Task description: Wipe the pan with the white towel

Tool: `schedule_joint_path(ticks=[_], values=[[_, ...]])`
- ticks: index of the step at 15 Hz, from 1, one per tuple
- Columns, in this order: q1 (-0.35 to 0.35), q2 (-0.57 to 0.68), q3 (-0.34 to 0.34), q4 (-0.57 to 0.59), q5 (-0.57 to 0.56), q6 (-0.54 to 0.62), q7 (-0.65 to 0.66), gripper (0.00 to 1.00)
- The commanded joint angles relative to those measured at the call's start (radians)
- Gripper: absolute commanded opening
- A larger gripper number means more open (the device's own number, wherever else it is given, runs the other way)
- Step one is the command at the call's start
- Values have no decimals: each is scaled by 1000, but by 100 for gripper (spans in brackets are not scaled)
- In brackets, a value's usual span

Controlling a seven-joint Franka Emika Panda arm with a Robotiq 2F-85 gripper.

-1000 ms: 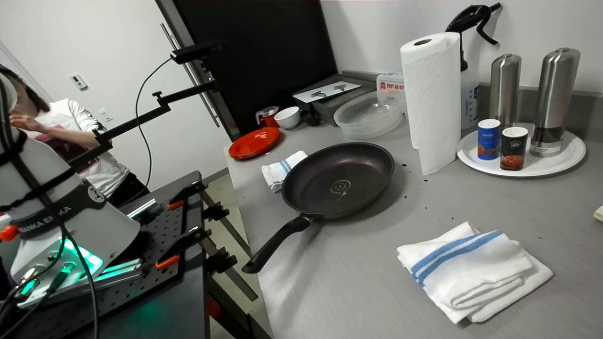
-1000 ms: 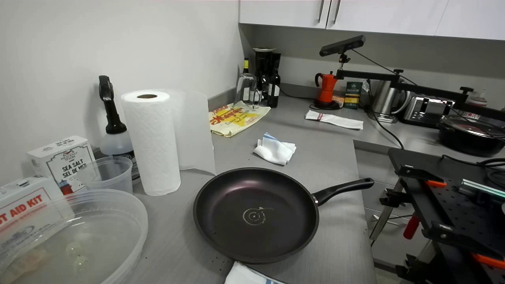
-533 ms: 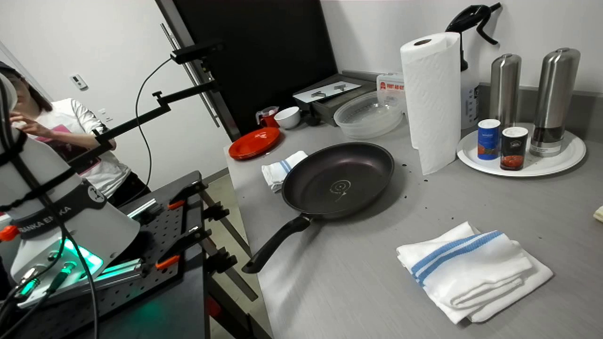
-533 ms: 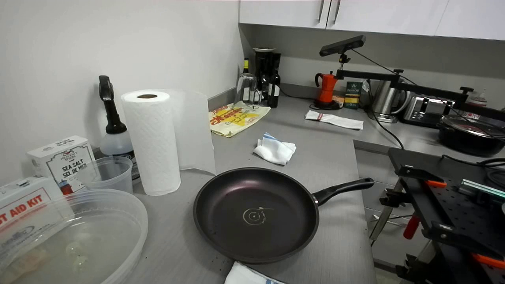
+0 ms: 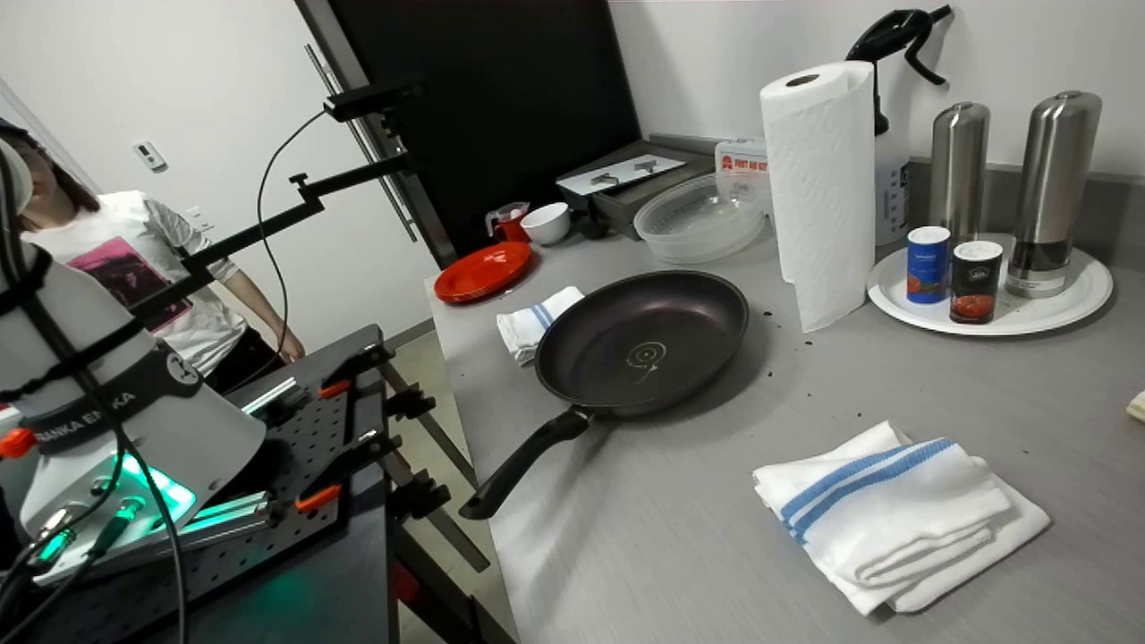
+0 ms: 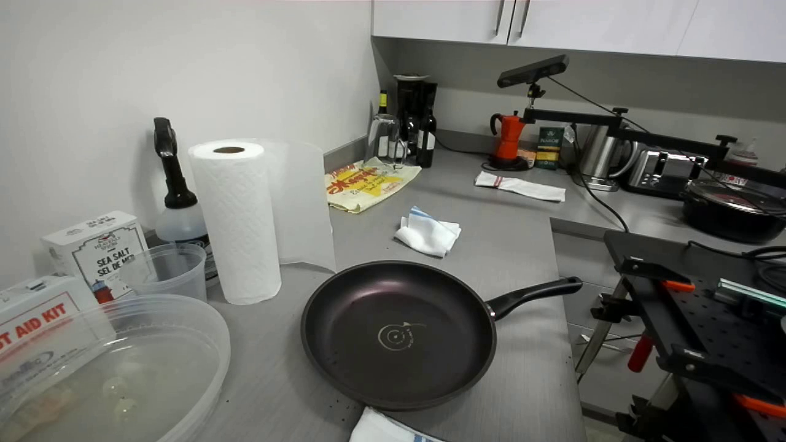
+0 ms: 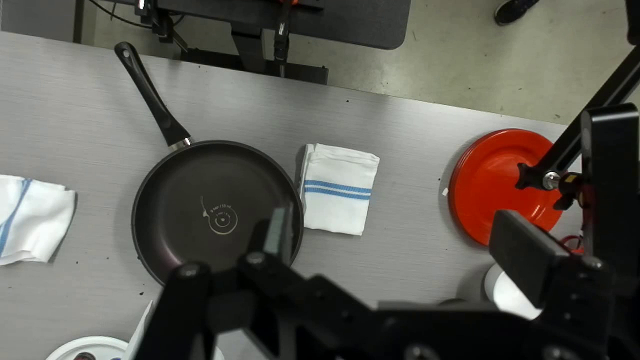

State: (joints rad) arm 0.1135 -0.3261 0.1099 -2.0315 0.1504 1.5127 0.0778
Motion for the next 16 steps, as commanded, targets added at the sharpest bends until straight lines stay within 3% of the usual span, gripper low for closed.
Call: schedule_joint_path(ticks=[1, 9, 16], values=[[-5, 1, 4, 2, 1, -2, -1, 100], [-11, -1, 6, -25, -7, 23, 16, 100], [-62, 24, -15, -109, -21, 83, 92, 100]])
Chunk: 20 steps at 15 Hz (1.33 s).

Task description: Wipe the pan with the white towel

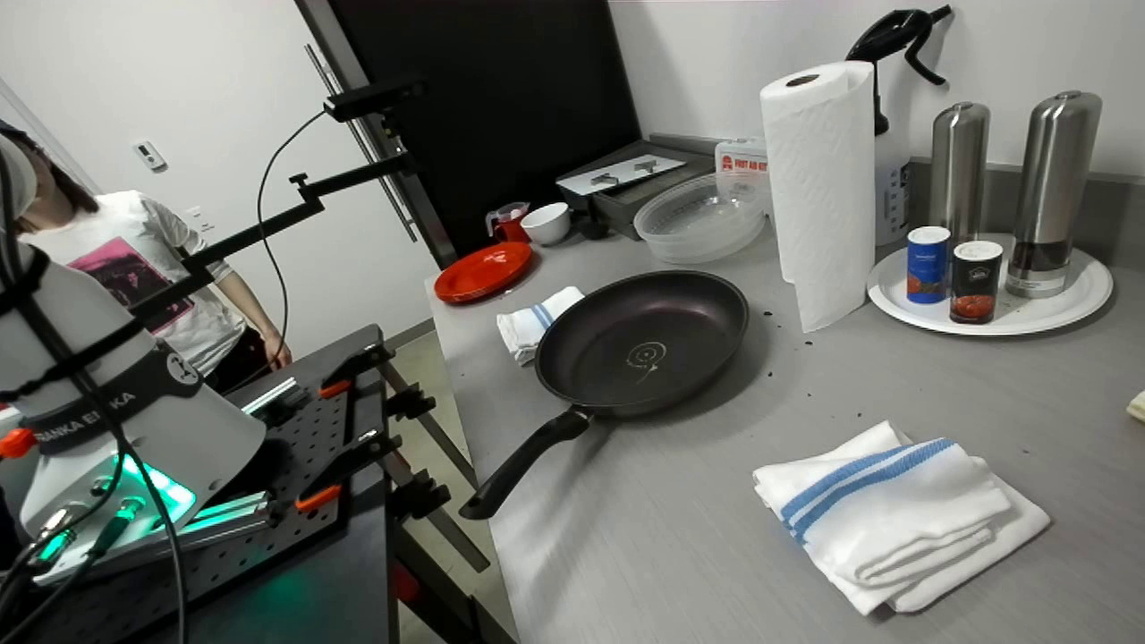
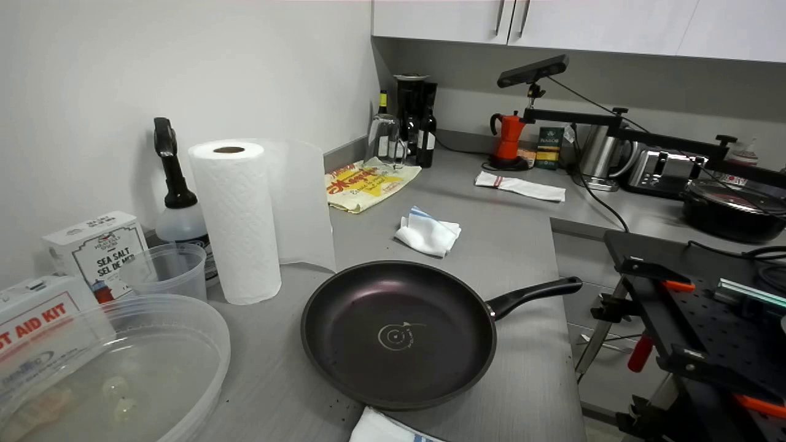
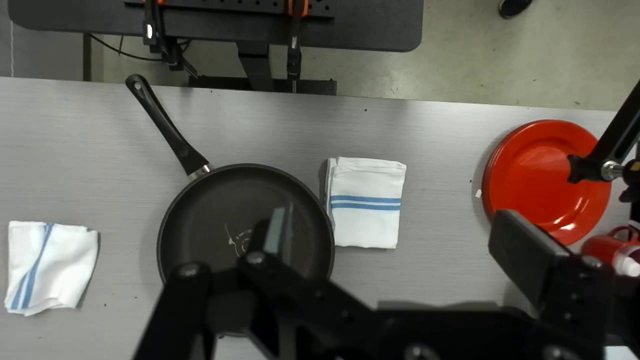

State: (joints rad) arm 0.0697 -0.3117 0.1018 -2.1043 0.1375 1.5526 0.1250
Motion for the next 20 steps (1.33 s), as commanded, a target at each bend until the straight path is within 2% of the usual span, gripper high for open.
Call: schedule_joint_path(ticks=[1, 12, 20], values=[[-30, 14, -11, -58, -7, 76, 66, 100], [-137, 161, -89, -227, -11, 402, 271, 100], [-200, 356, -192, -164, -74, 533, 227, 100]])
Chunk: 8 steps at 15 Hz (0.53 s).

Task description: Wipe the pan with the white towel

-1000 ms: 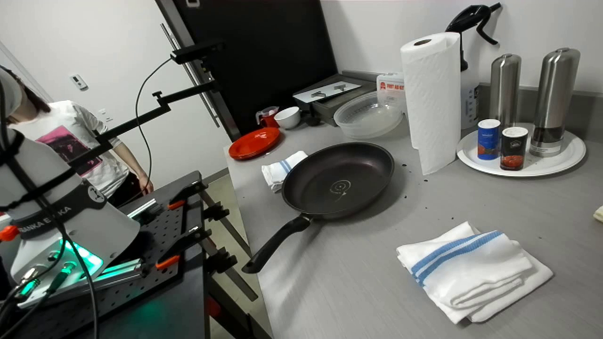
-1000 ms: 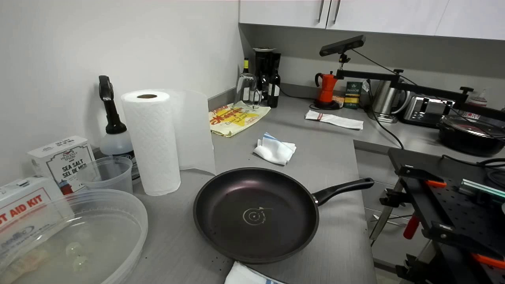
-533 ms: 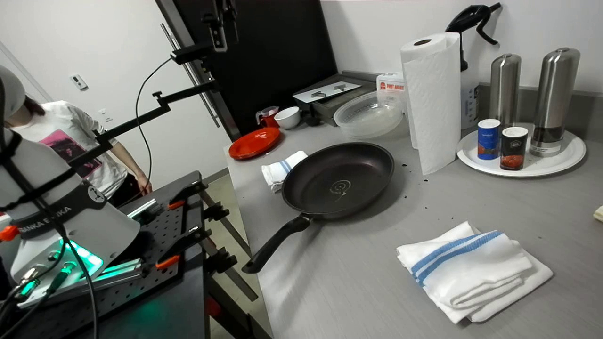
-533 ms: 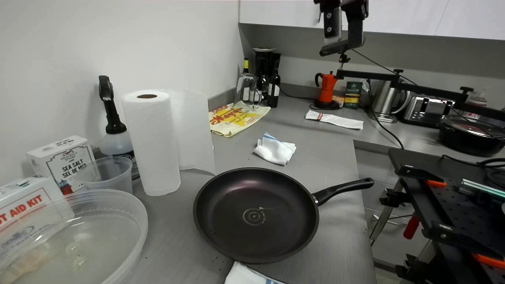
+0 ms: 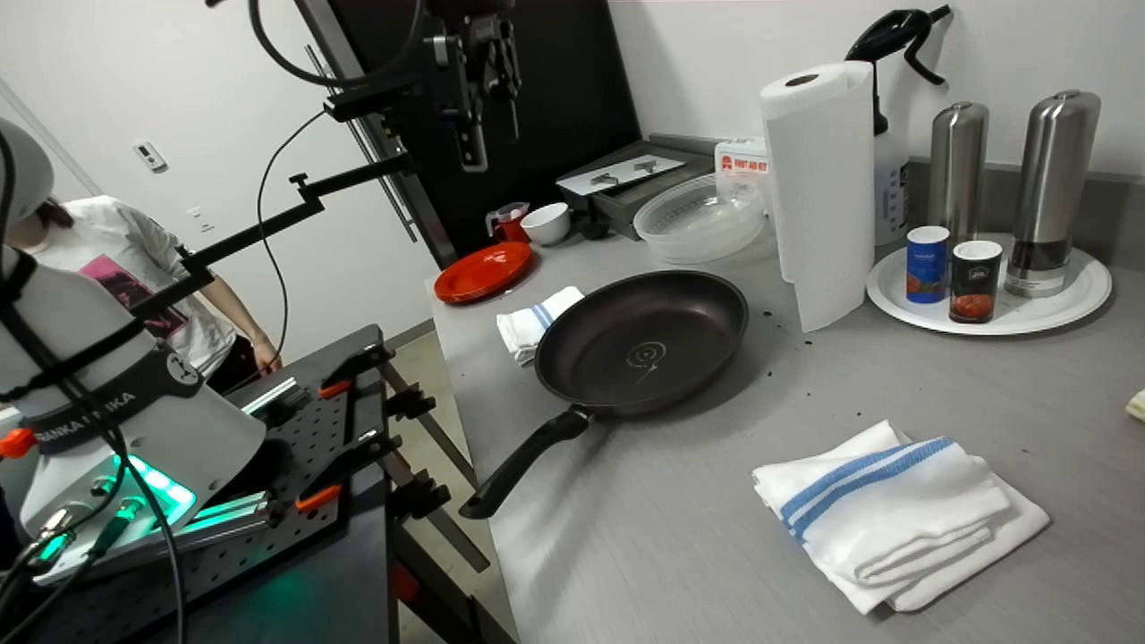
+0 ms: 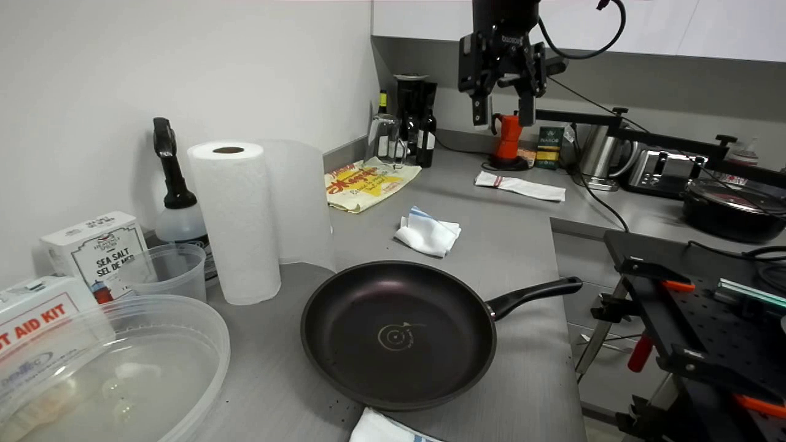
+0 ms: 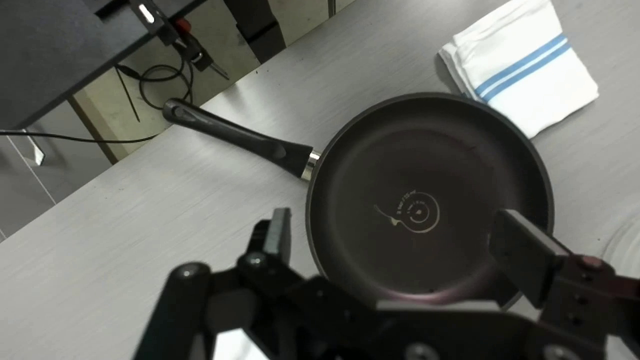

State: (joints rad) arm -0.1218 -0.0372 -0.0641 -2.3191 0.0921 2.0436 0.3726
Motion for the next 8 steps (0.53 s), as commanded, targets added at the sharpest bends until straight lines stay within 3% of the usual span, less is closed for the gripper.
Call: schedule_joint_path(ticks=[1, 8], values=[[-12, 107, -36, 62, -31, 57, -35, 100], [-40, 293, -100, 154, -44, 165, -103, 100]])
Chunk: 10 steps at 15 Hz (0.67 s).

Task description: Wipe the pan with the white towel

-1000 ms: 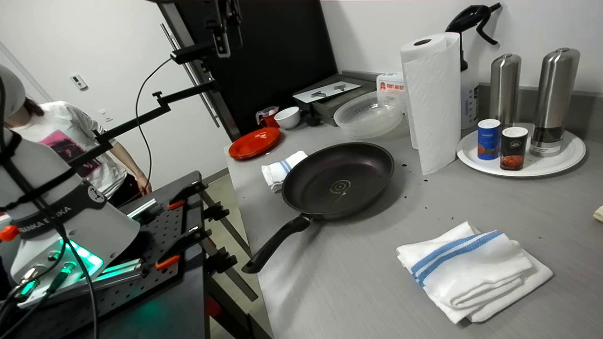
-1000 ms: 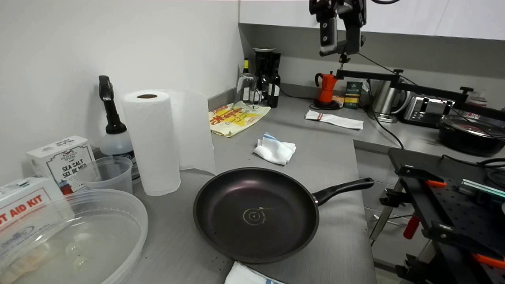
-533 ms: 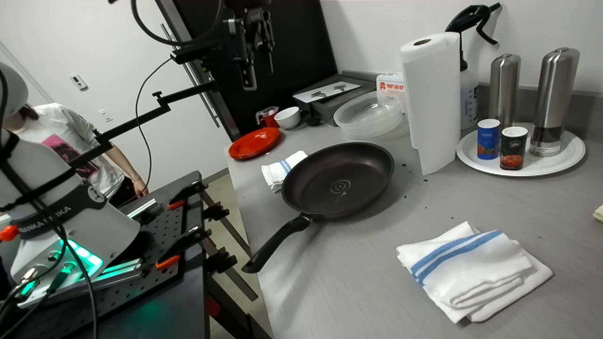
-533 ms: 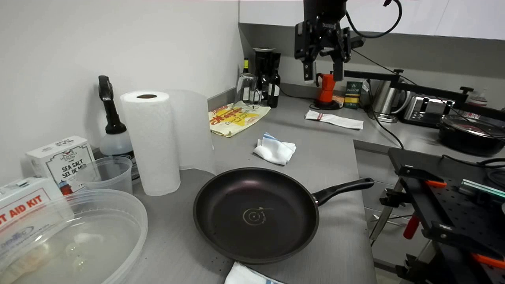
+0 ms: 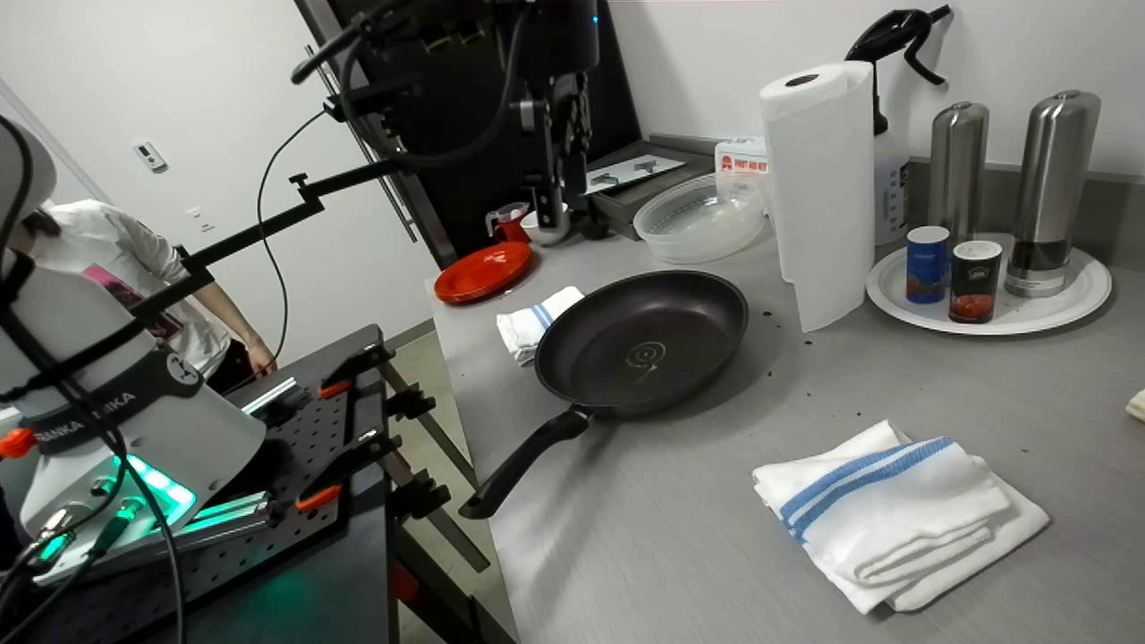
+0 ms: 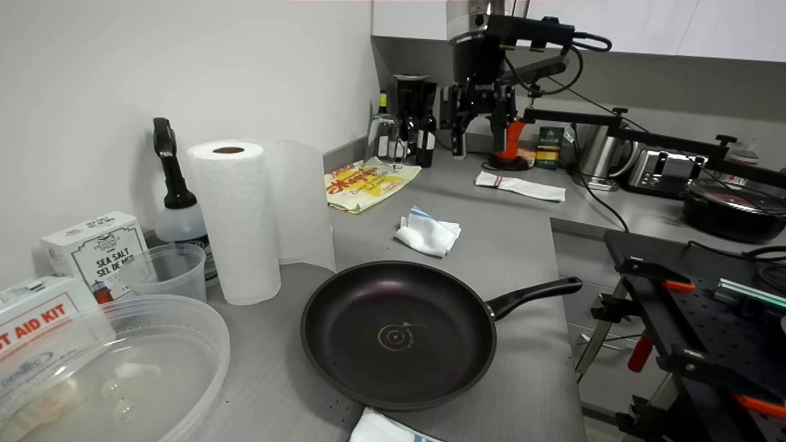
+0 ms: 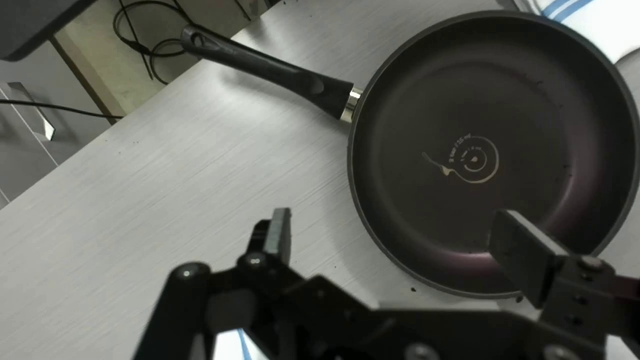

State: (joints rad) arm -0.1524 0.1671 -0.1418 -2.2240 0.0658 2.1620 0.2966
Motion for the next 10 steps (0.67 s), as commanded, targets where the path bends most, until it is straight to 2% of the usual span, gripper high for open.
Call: schedule_joint_path(ticks=[1, 10], values=[[-15, 117, -32, 73, -14, 66, -30, 100], [-53, 299, -91, 221, -12, 87, -19, 100]])
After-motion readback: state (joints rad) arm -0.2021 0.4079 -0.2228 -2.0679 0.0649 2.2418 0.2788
